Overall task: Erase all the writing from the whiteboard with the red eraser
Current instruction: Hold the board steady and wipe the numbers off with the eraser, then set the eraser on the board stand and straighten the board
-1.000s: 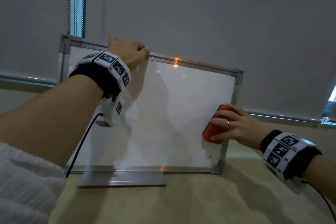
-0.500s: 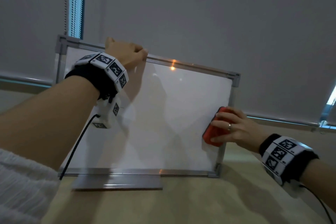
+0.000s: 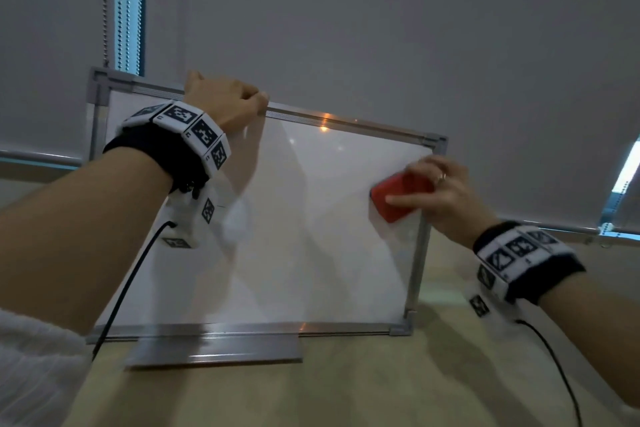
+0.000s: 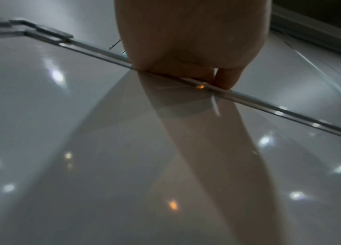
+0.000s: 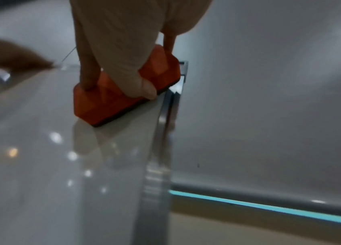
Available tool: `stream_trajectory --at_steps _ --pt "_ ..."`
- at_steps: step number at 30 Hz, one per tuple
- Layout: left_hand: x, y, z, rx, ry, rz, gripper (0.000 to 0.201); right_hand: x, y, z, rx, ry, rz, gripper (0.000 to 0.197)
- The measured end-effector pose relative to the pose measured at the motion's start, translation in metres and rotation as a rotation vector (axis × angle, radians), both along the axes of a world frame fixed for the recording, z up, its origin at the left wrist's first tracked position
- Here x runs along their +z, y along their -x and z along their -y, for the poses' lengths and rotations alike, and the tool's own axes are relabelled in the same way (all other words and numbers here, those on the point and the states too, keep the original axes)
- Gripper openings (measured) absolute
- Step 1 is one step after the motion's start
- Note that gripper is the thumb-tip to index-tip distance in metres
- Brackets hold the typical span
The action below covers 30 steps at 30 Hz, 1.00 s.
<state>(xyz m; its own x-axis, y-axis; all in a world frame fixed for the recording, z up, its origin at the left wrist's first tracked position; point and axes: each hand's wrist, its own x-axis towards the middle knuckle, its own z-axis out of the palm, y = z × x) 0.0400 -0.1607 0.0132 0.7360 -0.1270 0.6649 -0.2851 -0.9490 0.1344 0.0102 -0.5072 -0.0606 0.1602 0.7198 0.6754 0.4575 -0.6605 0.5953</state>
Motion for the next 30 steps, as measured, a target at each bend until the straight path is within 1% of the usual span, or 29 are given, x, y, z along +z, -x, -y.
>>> stream_trajectory --at_steps 1,2,3,5,7,9,10,12,14,16,18,19,20,21,22,25,27,30 --pt "0.0 0.001 0.0 0.002 -0.003 -0.004 0.055 0.004 -0.002 -0.004 -0.011 -0.078 -0.003 0.048" --pt "0.001 0.001 -0.001 0.008 -0.008 -0.008 0.059 0.003 -0.001 -0.009 -0.027 -0.129 -0.016 0.053" --pt "0.001 0.001 -0.002 0.013 -0.013 -0.008 0.06 -0.005 -0.001 -0.013 -0.045 -0.162 -0.032 0.054" --pt "0.0 0.0 -0.003 0.021 -0.019 -0.001 0.058 -0.038 0.004 -0.016 -0.063 -0.165 -0.065 0.055" --pt "-0.001 -0.001 -0.003 0.024 -0.019 0.001 0.059 -0.077 0.013 -0.015 -0.05 -0.052 -0.104 0.054" --pt "-0.002 0.002 0.0 0.014 -0.017 -0.009 0.058 -0.109 0.024 -0.012 -0.084 0.145 -0.17 0.048" --pt "-0.002 0.003 0.001 0.009 -0.019 -0.008 0.055 -0.117 0.03 -0.011 -0.119 0.235 -0.228 0.045" --pt "-0.002 0.005 0.001 -0.001 -0.015 -0.001 0.049 -0.119 0.036 -0.014 -0.172 0.331 -0.341 0.048" --pt "-0.002 0.007 0.001 -0.006 -0.013 0.002 0.046 -0.107 0.045 -0.019 -0.256 0.342 -0.456 0.046" --pt "-0.001 0.006 0.002 0.004 -0.015 -0.002 0.043 -0.097 0.054 -0.024 -0.342 0.274 -0.578 0.043" --pt "-0.001 0.006 0.003 0.01 -0.012 -0.002 0.043 -0.093 0.065 -0.028 -0.383 0.082 -0.808 0.054" --pt "-0.002 0.006 0.004 0.011 -0.014 0.003 0.044 -0.094 0.071 -0.03 -0.37 -0.052 -0.919 0.06" --pt "-0.002 0.006 0.004 0.01 -0.014 0.007 0.044 -0.095 0.076 -0.031 -0.353 -0.176 -1.058 0.062" --pt "-0.002 0.007 0.004 0.006 -0.013 0.008 0.044 -0.096 0.082 -0.035 -0.314 -0.283 -1.174 0.06" --pt "-0.003 0.006 0.004 0.001 -0.011 0.01 0.045 -0.096 0.086 -0.039 -0.287 -0.344 -1.246 0.058" --pt "-0.003 0.007 0.004 -0.005 -0.01 0.018 0.045 -0.1 0.095 -0.062 -0.239 -0.377 -1.371 0.052" --pt "-0.003 0.011 0.005 -0.005 -0.012 0.022 0.044 -0.105 0.1 -0.082 -0.186 -0.371 -1.416 0.051" --pt "-0.003 0.013 0.006 -0.015 -0.009 0.028 0.043 -0.108 0.099 -0.121 -0.159 -0.279 -1.364 0.052"
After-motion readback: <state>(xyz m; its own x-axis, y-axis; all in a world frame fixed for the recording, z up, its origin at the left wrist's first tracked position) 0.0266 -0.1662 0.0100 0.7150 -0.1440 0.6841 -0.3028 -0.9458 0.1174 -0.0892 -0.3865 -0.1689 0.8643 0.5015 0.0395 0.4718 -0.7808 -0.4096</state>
